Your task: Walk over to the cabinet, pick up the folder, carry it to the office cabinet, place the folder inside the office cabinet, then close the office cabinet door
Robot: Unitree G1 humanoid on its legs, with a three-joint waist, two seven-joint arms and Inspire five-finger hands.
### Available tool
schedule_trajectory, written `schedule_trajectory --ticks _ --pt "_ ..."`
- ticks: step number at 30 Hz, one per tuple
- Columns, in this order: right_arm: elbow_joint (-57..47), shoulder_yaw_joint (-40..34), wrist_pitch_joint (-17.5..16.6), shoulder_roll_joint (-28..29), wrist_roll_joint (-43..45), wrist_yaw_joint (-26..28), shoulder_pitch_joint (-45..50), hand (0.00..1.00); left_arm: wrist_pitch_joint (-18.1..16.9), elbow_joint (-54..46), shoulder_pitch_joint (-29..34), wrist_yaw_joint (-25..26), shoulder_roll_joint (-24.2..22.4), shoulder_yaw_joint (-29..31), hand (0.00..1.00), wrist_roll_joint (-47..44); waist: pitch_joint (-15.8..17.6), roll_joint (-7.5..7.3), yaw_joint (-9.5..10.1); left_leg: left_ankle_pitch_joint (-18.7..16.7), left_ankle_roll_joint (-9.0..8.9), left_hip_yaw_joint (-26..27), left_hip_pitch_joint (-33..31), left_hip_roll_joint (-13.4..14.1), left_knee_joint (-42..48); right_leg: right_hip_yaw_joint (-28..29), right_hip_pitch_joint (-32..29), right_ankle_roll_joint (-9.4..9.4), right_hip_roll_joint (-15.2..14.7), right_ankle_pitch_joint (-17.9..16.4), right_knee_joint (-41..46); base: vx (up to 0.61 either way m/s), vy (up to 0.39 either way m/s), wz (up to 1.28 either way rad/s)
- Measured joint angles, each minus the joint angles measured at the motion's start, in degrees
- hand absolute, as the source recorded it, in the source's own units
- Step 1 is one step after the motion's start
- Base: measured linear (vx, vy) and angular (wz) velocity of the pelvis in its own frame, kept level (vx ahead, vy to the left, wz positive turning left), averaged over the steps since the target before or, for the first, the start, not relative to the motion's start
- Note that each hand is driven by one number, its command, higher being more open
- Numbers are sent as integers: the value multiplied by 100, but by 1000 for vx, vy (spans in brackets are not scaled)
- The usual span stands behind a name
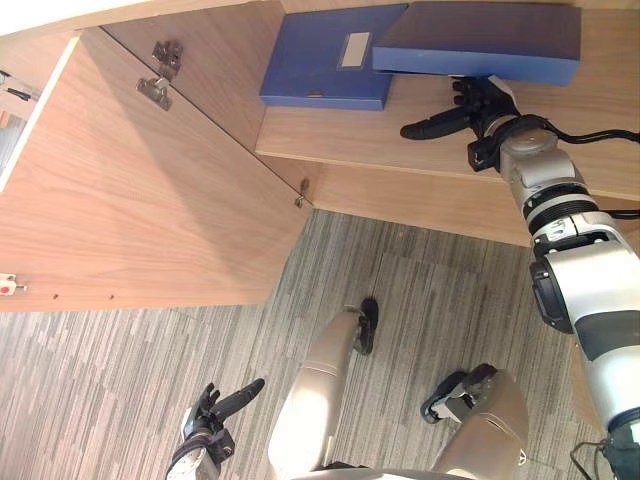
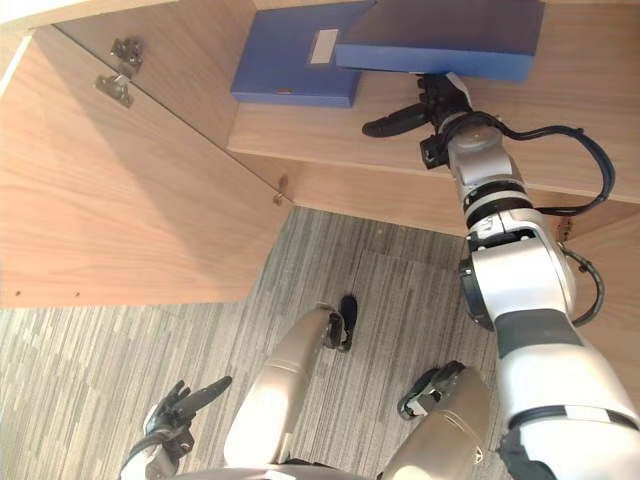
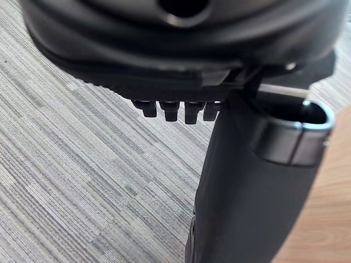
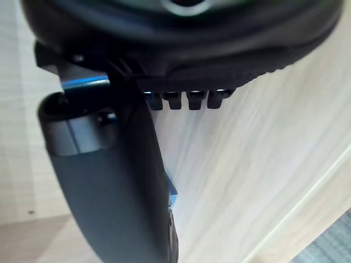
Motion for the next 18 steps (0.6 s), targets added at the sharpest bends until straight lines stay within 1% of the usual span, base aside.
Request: schedule_trajectory --ticks 2,6,8,13,14,15,18 --pt "-121 27 -89 33 -469 181 124 100 3 1 10 -53 28 -2 100 4 3 -64 -3 1 -1 17 50 48 -50 -13 52 2 62 36 -98 32 -26 -9" --pt "-252 181 -261 80 -1132 428 382 100 4 -64 105 -184 47 -31 100 9 -51 -285 3 1 1 98 147 74 -180 11 94 19 92 92 -247 24 -22 -6" --pt "-310 179 -296 75 -1307 490 458 100 4 -77 140 -217 47 -36 100 9 -51 -318 -1 1 2 113 176 74 -197 18 115 27 92 104 -271 1 -11 -2" --pt "-407 237 -391 77 -1836 558 603 100 3 -79 180 -217 49 -90 100 3 -58 -348 -9 12 21 147 249 73 -273 22 163 41 93 149 -345 0 0 0" --pt "-468 240 -423 80 -2007 568 666 100 3 -80 207 -216 52 -165 100 0 -68 -368 -18 20 30 159 263 73 -304 23 169 42 94 169 -377 0 0 0" --pt "-511 249 -431 79 -2031 570 712 100 3 -80 225 -218 52 -204 100 0 -74 -381 -19 21 32 164 272 73 -317 25 175 48 97 176 -394 -6 -18 -4" --pt "-534 355 -472 86 -2055 605 789 100 5 -80 287 -225 51 -262 100 0 -110 -479 -31 39 42 208 330 73 -414 49 195 63 108 224 -486 7 -22 -5"
